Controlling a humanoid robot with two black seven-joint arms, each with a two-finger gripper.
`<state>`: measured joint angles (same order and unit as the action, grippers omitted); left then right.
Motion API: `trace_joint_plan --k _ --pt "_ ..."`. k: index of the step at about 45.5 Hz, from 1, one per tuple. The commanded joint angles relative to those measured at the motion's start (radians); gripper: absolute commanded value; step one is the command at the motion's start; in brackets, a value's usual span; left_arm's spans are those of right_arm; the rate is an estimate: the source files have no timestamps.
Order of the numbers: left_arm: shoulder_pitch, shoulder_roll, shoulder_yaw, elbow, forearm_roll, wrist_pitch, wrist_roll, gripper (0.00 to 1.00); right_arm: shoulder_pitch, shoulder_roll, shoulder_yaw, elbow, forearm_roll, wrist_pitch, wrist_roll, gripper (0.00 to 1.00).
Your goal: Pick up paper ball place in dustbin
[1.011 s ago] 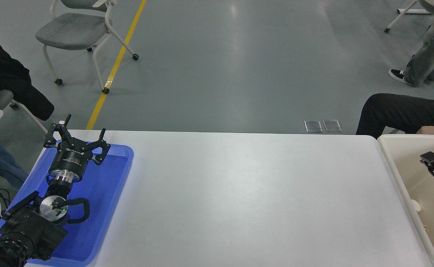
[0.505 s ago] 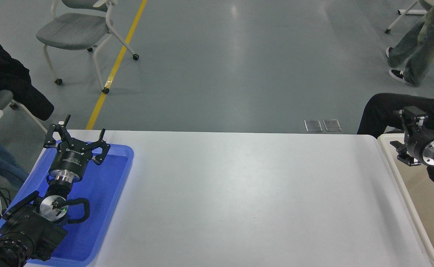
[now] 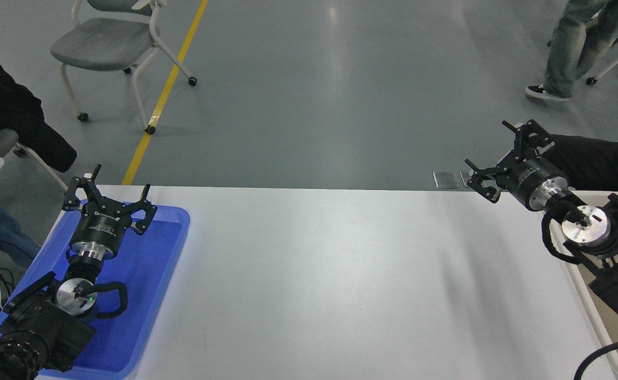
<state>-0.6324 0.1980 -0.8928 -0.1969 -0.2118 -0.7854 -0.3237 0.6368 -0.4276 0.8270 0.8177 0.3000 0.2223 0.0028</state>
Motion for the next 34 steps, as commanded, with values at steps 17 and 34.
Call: trace_joint_plan --k 17,34 --pt "0.0 0.0 0.0 -0.001 0.0 0.0 0.0 1.0 -0.111 0.119 0.011 -0.319 0.077 0.354 -0.004 1.0" --pt "0.0 0.0 0.0 -0.001 0.0 0.0 0.0 1.0 -0.135 0.119 0.014 -0.344 0.077 0.39 -0.004 1.0"
